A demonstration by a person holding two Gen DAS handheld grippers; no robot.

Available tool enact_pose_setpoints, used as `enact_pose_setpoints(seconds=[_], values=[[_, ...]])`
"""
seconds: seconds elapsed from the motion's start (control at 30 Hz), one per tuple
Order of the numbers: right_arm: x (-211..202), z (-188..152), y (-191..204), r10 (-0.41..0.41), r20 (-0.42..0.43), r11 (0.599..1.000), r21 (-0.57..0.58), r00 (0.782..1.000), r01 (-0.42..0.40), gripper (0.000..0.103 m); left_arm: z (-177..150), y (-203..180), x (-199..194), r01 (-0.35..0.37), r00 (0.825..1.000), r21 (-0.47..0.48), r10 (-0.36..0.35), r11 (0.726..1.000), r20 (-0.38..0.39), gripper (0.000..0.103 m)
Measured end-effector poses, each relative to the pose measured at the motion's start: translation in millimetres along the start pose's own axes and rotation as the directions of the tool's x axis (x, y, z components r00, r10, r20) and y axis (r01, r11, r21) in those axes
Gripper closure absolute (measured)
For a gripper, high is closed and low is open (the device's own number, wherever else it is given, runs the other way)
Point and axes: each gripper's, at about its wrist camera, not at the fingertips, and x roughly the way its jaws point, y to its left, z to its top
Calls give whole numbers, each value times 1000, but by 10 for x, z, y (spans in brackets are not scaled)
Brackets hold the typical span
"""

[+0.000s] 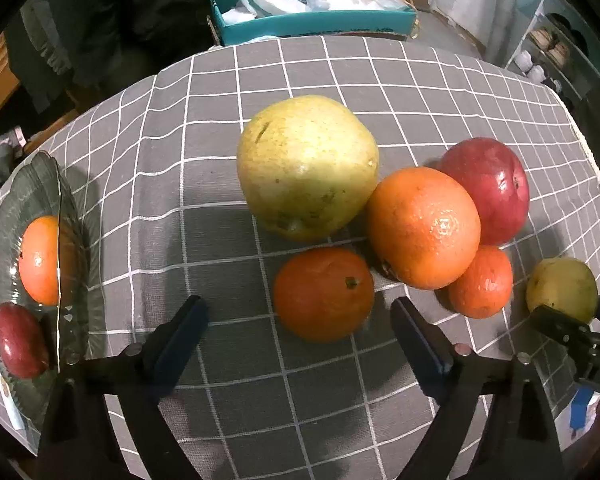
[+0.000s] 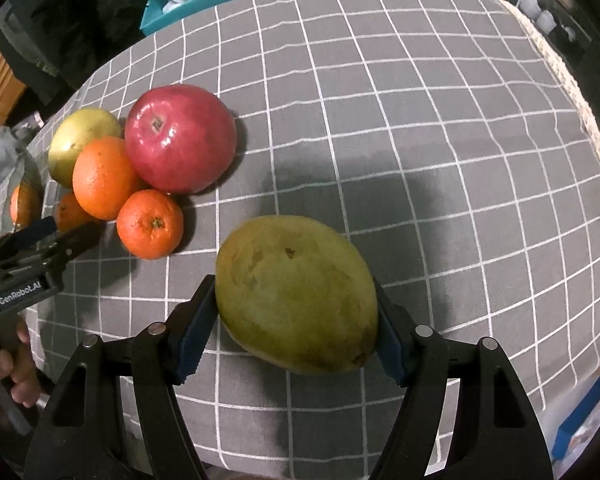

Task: Organize fruits
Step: 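Close the right tool on the mango while the left tool grasps the tangerine, then carry the mango with the right tool and tangerine with the left over the green plate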

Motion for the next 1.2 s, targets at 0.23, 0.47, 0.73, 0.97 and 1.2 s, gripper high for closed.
enact_pose_setpoints(seconds=[0.23, 0.47, 0.73, 0.97, 1.2], values=[[23, 27, 33, -17, 27, 1000, -1, 999, 17, 32, -38, -81, -61, 14, 1000, 15, -14, 1000, 15, 42], [-52, 22, 134, -73, 75, 996, -38, 995, 76, 33, -97, -107, -161, 44, 999, 15, -45, 999, 31, 57], [-217, 195, 257, -95, 166, 994, -37, 982, 102, 33, -178, -34, -424, 64, 996, -2, -64, 998, 70, 57], [-476, 303, 416, -103, 256, 992, -44, 961, 118, 33, -203, 83, -721, 63, 989, -16, -61, 998, 132, 57], [-737, 337, 607, -96, 337, 989, -75, 937, 128, 33, -172, 171, -948, 60, 979, -20, -55, 998, 194, 57]])
